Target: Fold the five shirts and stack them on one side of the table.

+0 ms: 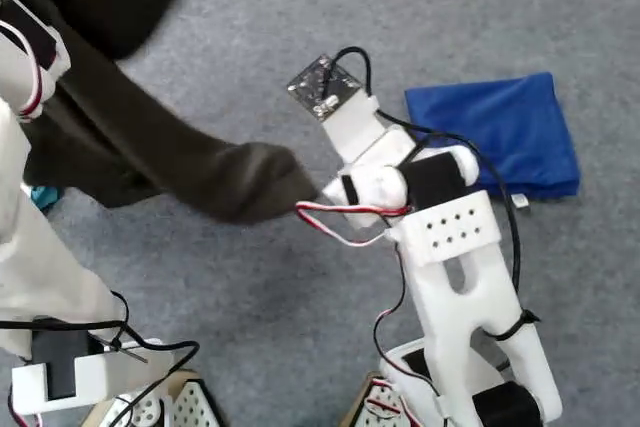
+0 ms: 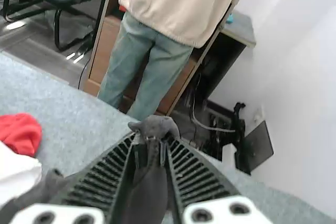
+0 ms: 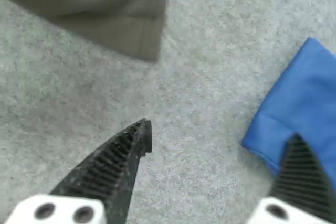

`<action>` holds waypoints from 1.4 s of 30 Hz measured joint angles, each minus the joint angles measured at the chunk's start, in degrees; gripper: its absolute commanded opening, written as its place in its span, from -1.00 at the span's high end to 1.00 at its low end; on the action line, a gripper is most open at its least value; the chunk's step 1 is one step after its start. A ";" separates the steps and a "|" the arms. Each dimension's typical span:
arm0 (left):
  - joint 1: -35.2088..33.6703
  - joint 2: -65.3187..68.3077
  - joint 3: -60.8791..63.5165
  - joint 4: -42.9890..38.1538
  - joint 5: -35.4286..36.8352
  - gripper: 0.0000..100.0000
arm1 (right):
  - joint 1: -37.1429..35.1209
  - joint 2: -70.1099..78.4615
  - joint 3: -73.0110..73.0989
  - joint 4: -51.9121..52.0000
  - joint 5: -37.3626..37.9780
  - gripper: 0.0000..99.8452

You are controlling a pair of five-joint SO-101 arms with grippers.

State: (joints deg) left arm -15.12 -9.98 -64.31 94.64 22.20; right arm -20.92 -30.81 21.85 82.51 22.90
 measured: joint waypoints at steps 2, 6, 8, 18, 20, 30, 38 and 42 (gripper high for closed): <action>0.00 0.00 -0.09 2.29 0.00 0.94 | -2.46 0.00 0.00 0.00 0.00 0.16; 1.67 0.00 1.67 5.71 0.00 0.94 | -3.08 0.00 -5.10 0.00 0.00 0.16; 4.04 -0.26 6.15 6.07 0.00 0.94 | -0.79 0.00 -7.91 0.00 0.00 0.16; 30.68 -0.18 38.33 5.80 -6.24 0.94 | 23.03 0.00 -16.53 3.78 0.00 0.16; 35.43 -0.18 44.84 4.57 -8.09 0.94 | 26.73 0.00 -16.53 5.71 0.00 0.16; 40.35 2.73 46.42 -9.49 -13.54 0.94 | 35.78 -0.09 -4.40 3.78 -0.09 0.16; 40.53 18.11 22.07 -6.95 -5.98 0.94 | 35.96 -0.09 4.57 2.20 -2.99 0.16; 40.70 25.49 16.97 2.73 -5.89 0.94 | 36.04 -0.09 4.57 2.20 -5.36 0.16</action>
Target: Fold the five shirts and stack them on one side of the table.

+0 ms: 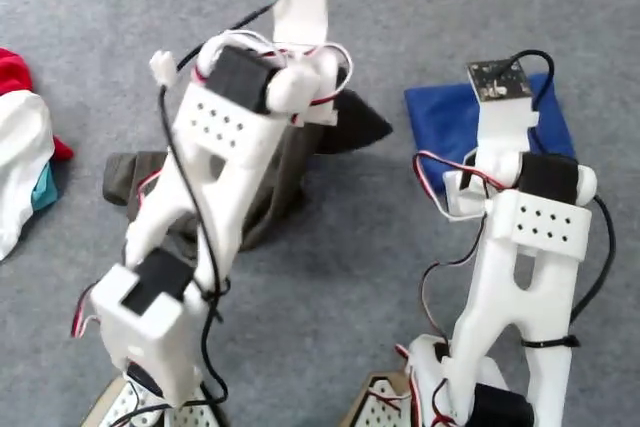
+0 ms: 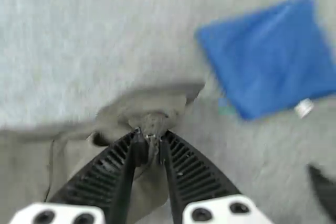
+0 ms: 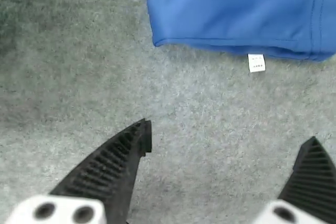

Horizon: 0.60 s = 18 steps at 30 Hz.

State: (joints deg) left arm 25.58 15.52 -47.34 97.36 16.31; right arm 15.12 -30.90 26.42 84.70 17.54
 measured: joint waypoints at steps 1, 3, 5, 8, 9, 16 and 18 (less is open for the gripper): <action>0.53 1.23 0.00 1.49 -0.26 0.94 | 0.00 0.00 0.00 0.00 -0.09 0.16; 2.64 2.29 2.20 2.64 -3.43 0.94 | 0.00 0.00 0.00 0.00 -0.35 0.16; 6.24 2.29 6.86 2.81 -6.68 0.94 | 0.00 0.00 0.00 0.00 -0.35 0.16; 14.24 2.37 16.09 2.81 -9.05 0.94 | 2.46 0.00 -0.44 0.00 -0.35 0.16; 16.88 2.37 18.64 2.90 -9.49 0.94 | 4.31 0.00 -1.32 0.00 -0.35 0.16; 24.53 2.37 24.09 2.90 -9.76 0.94 | 25.05 0.00 -8.35 0.09 1.32 0.16; 26.20 2.37 24.09 2.90 -9.76 0.92 | 27.69 0.00 -9.05 0.97 3.60 0.16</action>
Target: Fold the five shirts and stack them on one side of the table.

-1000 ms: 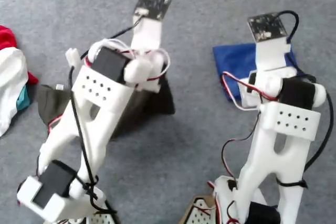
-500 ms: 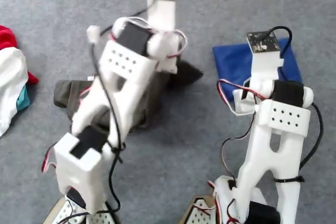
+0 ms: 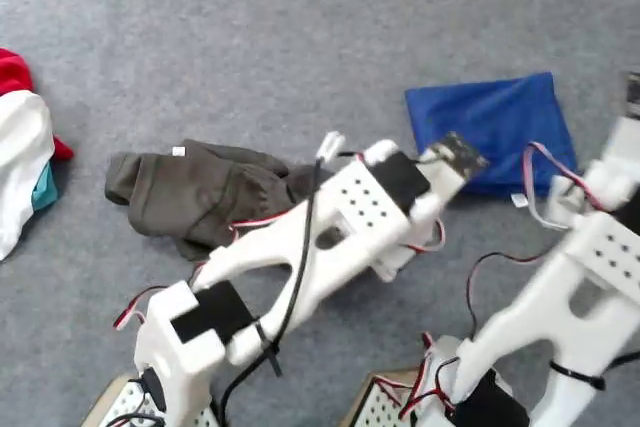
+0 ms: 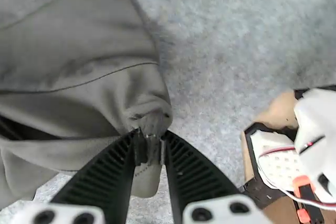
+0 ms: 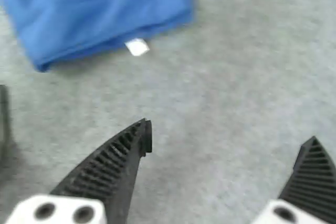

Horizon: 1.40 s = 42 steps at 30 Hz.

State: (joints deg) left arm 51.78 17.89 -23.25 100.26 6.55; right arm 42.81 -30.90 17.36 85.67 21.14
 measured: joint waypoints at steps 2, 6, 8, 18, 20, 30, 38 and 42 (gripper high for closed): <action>1.14 0.00 0.00 0.00 0.00 0.81 | 1.32 0.00 -0.70 1.49 1.32 0.16; 0.18 0.00 0.26 0.00 0.00 0.53 | 2.64 0.00 -2.11 3.69 1.93 0.16; -1.67 0.00 1.41 0.00 0.00 0.49 | 2.90 0.00 -2.73 3.96 1.93 0.16; -11.52 -7.56 10.64 0.00 1.32 0.49 | -2.11 0.00 -3.43 7.74 -0.97 0.16; -15.74 -11.52 10.64 0.00 1.76 0.49 | -7.82 0.00 -3.43 9.41 -4.13 0.16; -49.85 -34.29 13.19 0.26 1.67 0.49 | -40.44 7.30 -0.53 10.29 -22.86 0.16; -73.14 -35.96 29.63 -9.23 1.85 0.49 | -45.36 23.56 0.00 1.32 -26.02 0.20; -77.10 -35.96 40.70 -20.84 1.85 0.49 | -45.63 27.43 0.00 -0.88 -26.02 0.45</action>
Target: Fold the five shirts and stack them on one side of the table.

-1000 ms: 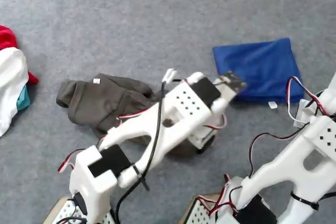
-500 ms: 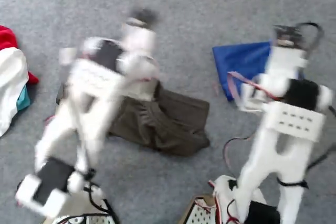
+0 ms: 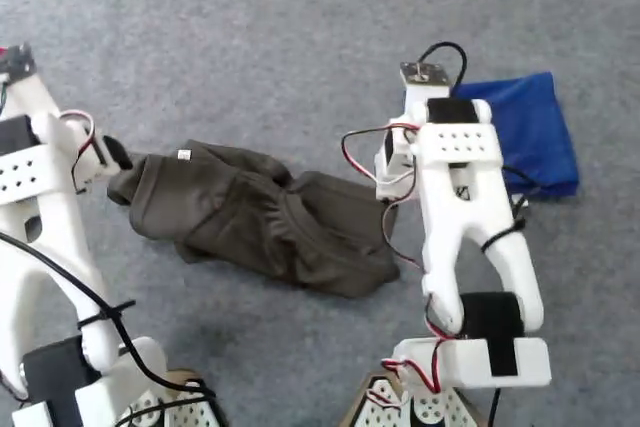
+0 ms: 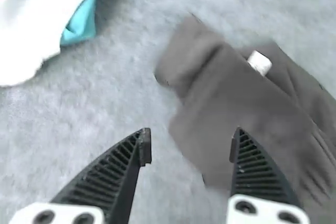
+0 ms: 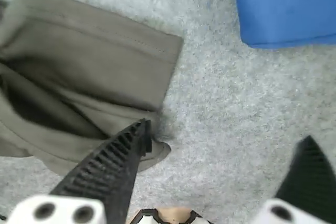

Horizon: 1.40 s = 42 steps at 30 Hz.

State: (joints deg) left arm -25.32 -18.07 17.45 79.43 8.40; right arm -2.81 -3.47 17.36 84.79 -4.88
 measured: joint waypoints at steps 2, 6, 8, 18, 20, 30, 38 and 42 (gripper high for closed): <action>-0.88 0.00 5.01 -7.03 0.09 0.49 | -1.32 0.97 0.00 -0.70 1.14 0.55; -0.79 0.00 15.74 -21.71 0.09 0.49 | -4.22 3.08 0.00 -2.73 2.46 0.61; -1.05 0.00 20.48 -27.60 0.09 0.49 | -4.40 4.75 0.00 -4.22 2.46 0.61; -1.23 0.00 27.08 -38.68 -0.09 0.49 | -4.31 15.21 -0.09 -9.76 2.73 0.61; -1.23 0.00 27.16 -38.68 -0.09 0.49 | -3.78 15.74 -0.18 -10.11 2.73 0.62; -1.23 0.00 27.25 -38.86 -0.18 0.49 | -1.32 16.35 -0.35 -11.52 2.81 0.62; -1.23 0.00 27.25 -38.86 -0.18 0.49 | -1.32 16.35 -0.35 -15.21 2.81 0.62; -1.23 0.00 27.25 -38.86 -0.18 0.49 | -1.32 17.85 -0.35 -15.74 2.81 0.62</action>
State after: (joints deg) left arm -26.55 -18.07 44.70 40.57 8.22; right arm -4.13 14.37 17.01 69.05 -2.07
